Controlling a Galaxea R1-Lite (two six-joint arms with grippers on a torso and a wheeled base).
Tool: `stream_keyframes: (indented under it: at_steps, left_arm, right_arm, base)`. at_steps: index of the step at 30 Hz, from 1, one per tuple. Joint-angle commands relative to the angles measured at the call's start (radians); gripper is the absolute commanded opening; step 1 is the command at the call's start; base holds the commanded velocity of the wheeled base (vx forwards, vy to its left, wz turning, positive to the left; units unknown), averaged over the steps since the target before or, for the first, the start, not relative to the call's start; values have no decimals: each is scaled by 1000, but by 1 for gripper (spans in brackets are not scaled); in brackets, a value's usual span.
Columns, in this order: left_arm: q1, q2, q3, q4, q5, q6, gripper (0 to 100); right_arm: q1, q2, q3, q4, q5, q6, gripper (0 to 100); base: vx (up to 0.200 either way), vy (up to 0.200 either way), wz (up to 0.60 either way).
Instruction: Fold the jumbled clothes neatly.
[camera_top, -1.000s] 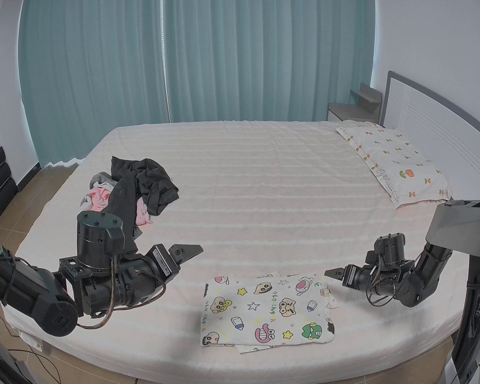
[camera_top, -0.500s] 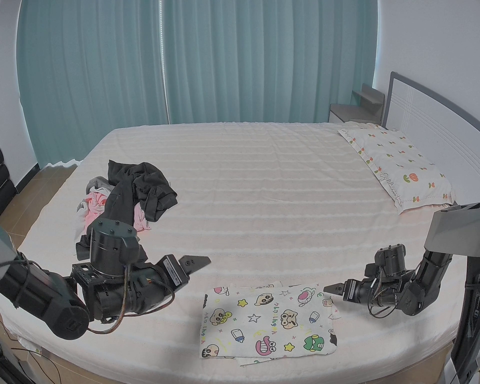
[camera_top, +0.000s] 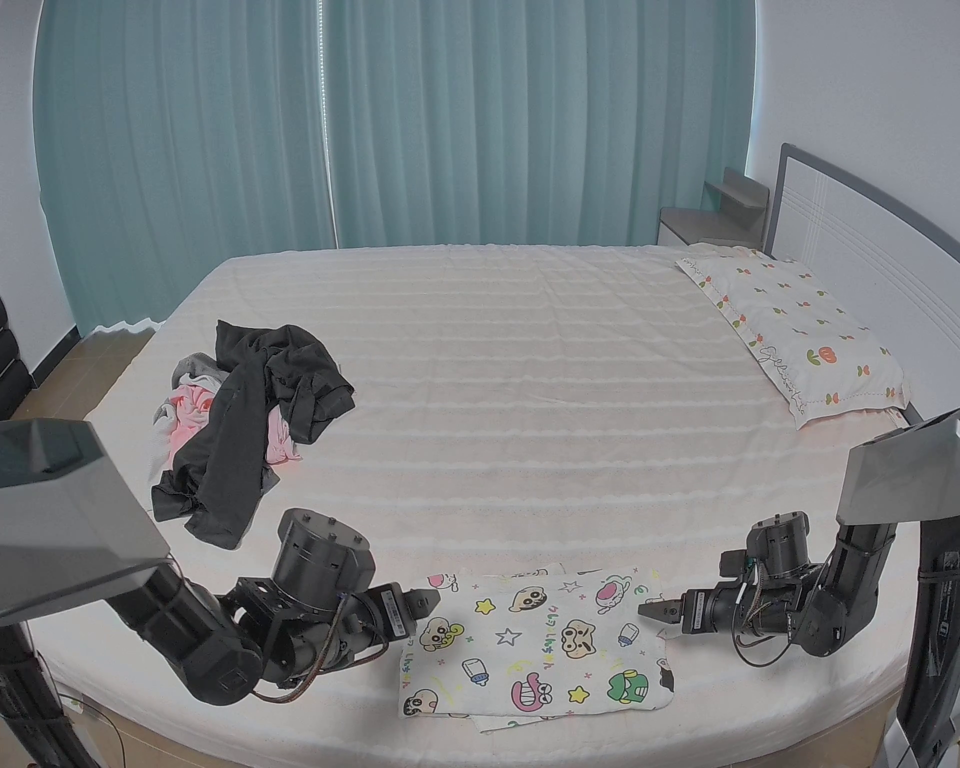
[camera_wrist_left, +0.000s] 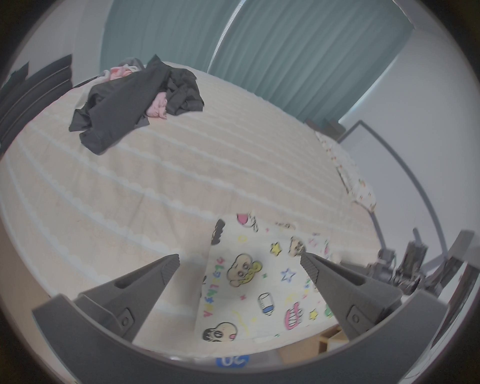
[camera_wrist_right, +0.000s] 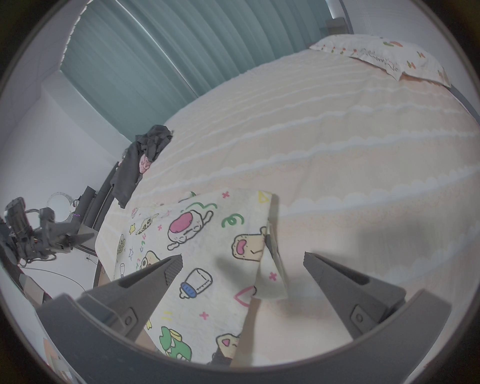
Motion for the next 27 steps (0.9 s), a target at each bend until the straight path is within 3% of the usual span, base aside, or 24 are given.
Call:
stream_keyframes:
  at_steps: [1, 4, 9, 20, 27]
  left_arm:
    - [35, 156, 4, -77, -64, 59, 100]
    - [64, 294, 1, -235, -81, 145, 100]
    - [104, 391, 31, -445, -88, 251, 100]
    - [109, 403, 5, -454, -145, 286, 100]
    - [90, 428, -62, -440, -167, 288, 100]
  right_arm:
    - [19, 65, 58, -105, -1, 4, 100]
    - [19, 95, 90, -210, -4, 4, 100]
    - [24, 100, 90, -219, 4, 3, 100]
    - [25, 71, 51, -87, 10, 1, 100]
    - [104, 94, 4, -33, 6, -14, 100]
  base:
    - [0, 0, 0]
    - [0, 0, 0]
    - [0, 0, 0]
    - [0, 0, 0]
    - [0, 0, 0]
